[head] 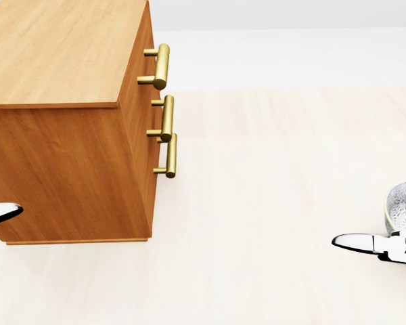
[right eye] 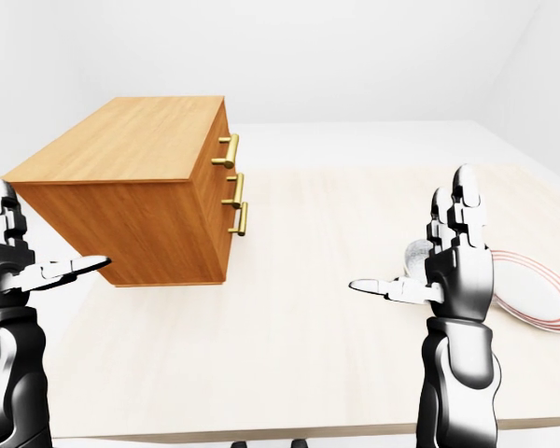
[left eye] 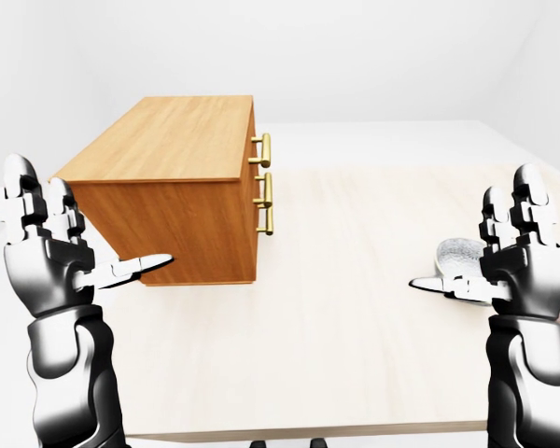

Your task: Put the bowl on top of the cabinet.

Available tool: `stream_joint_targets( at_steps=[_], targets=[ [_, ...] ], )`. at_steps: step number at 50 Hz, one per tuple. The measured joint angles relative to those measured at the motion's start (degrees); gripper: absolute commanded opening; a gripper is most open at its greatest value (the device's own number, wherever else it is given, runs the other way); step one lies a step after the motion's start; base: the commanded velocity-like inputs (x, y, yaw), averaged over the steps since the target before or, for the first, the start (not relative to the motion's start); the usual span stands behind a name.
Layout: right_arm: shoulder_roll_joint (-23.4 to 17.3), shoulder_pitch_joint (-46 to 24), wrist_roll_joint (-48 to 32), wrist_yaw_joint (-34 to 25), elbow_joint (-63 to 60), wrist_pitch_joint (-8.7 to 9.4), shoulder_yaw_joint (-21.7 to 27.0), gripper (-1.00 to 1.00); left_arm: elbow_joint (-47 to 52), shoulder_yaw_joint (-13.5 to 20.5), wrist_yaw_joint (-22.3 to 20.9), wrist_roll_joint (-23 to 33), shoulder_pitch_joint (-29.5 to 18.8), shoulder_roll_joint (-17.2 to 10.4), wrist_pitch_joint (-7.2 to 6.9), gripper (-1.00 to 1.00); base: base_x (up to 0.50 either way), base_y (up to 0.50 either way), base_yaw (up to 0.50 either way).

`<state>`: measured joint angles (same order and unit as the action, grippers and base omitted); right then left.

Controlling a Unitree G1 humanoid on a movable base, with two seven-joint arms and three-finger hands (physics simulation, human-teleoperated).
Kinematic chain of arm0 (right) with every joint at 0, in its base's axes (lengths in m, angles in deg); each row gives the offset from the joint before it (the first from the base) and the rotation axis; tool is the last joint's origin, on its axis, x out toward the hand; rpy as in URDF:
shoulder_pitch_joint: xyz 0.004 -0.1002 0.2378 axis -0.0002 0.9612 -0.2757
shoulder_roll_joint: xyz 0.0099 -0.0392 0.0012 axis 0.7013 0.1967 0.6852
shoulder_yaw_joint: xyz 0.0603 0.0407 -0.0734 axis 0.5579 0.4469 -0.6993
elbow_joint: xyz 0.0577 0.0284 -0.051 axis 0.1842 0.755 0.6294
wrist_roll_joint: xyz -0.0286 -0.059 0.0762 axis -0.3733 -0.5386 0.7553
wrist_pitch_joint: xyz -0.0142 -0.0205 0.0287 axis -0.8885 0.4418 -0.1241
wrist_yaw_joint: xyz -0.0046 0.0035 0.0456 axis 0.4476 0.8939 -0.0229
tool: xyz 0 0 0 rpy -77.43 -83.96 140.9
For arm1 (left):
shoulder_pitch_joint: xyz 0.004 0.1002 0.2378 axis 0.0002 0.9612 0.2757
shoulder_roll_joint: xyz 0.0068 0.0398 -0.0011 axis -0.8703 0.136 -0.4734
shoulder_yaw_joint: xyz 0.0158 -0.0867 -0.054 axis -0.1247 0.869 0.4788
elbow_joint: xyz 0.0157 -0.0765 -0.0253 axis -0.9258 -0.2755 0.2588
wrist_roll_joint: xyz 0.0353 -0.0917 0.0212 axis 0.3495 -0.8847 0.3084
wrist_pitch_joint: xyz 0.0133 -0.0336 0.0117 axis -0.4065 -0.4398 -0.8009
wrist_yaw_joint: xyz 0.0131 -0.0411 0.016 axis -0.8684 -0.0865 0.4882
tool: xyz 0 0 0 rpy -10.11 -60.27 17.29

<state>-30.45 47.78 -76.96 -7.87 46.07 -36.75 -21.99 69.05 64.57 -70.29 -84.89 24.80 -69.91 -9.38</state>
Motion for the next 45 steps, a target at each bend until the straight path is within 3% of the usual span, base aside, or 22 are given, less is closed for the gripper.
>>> stream_joint_targets(
  at_steps=[17, 33, 38, 45],
  targets=[
    [0.02, 0.05, 0.04, 0.00, 0.19, 0.00, 0.02, 1.00, -0.23, -0.06, 0.02, 0.02, -0.03, -0.02, 0.00, 1.00, 0.02, 0.26, 0.00],
    [-0.65, -0.95, -1.51, -0.13, 3.33, 0.00, -1.11, 1.00, 0.19, -0.12, 0.00, 0.15, 0.23, 0.15, 0.00, 1.00, 0.00, 0.00, 0.00],
    [-3.11, -4.43, -5.09, 0.04, 8.01, 0.00, -1.79, 1.00, 0.46, -0.15, 0.00, 0.19, 0.27, 0.21, 0.00, 1.00, 0.00, 0.00, 0.00],
    [-11.11, -16.46, -15.54, 0.72, 26.65, 0.00, -4.24, 1.00, 0.80, -0.21, 0.05, 0.26, 0.26, 0.27, 0.00, 1.00, 0.00, 0.00, 0.00]
  ],
)
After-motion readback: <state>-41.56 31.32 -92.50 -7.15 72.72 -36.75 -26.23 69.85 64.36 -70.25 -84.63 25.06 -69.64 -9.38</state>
